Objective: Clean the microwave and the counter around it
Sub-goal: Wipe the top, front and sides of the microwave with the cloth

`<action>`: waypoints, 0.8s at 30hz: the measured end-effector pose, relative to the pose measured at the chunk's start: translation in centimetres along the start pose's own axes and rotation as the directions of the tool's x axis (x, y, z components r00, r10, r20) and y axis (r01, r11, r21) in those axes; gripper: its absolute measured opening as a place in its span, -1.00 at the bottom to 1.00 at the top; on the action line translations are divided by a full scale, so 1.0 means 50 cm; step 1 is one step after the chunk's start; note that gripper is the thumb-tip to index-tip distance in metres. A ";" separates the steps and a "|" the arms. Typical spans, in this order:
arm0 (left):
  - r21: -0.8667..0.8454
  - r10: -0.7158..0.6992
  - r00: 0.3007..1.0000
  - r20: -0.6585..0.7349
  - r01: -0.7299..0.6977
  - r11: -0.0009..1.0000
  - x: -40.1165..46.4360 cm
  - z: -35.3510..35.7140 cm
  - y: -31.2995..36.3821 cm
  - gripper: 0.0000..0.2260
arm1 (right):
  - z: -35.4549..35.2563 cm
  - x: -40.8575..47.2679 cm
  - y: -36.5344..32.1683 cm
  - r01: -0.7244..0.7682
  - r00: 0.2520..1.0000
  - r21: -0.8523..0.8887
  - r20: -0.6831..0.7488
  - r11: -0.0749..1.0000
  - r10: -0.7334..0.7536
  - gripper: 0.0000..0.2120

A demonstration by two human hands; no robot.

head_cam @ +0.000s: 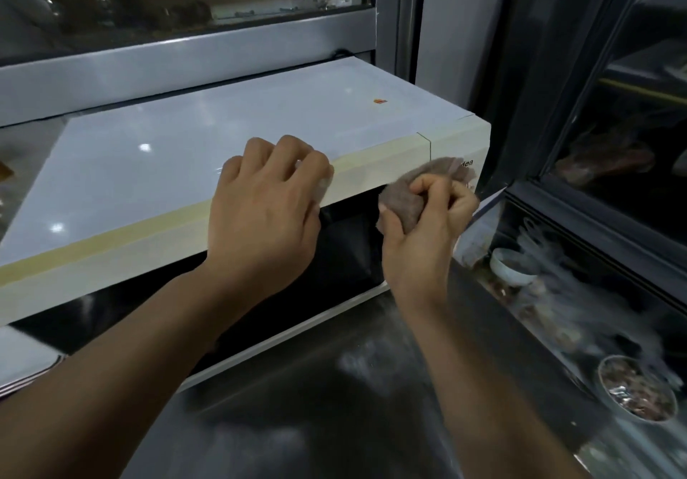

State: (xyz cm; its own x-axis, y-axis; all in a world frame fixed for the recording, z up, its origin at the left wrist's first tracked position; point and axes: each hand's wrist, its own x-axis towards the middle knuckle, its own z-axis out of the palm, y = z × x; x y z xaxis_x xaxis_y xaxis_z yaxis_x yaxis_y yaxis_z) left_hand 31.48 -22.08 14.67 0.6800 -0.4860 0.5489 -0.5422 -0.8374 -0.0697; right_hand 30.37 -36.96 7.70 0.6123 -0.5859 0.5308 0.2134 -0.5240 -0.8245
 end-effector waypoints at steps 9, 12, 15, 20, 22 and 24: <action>0.018 0.006 1.000 -0.024 -0.006 1.000 -0.003 0.006 -0.001 -0.72 | 0.006 -0.070 0.066 0.020 1.000 -0.065 0.003 0.998 -0.019 -0.71; 0.021 0.000 1.000 -0.016 0.000 1.000 -0.003 0.002 0.002 -0.70 | -0.009 -0.051 0.044 0.029 0.998 -0.109 0.056 0.994 -0.023 -0.73; 0.027 -0.002 1.000 -0.016 0.003 1.000 -0.005 -0.001 0.002 -0.70 | -0.016 -0.022 0.016 0.089 0.996 -0.148 0.044 0.985 -0.084 -0.70; 0.048 0.016 0.999 -0.041 -0.014 0.999 -0.005 0.005 0.000 -0.70 | 0.005 -0.025 0.025 0.080 0.994 -0.165 -0.056 0.983 -0.090 -0.67; 0.059 0.021 0.998 -0.055 -0.017 0.998 -0.006 0.007 -0.001 -0.69 | 0.015 -0.042 0.046 0.057 0.995 -0.092 -0.079 0.994 -0.065 -0.68; 0.060 0.024 0.998 -0.062 -0.020 0.998 -0.006 0.008 -0.001 -0.69 | 0.023 -0.060 0.069 0.052 0.994 0.001 -0.101 0.999 -0.052 -0.70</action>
State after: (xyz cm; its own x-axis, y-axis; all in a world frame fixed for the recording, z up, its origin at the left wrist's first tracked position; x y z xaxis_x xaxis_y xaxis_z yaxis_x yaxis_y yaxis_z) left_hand 31.49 -21.99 14.17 0.6345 -0.4895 0.5981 -0.5252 -0.8408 -0.1310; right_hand 30.16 -36.29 3.05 0.5203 -0.6175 0.5899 0.2453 -0.5535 -0.7959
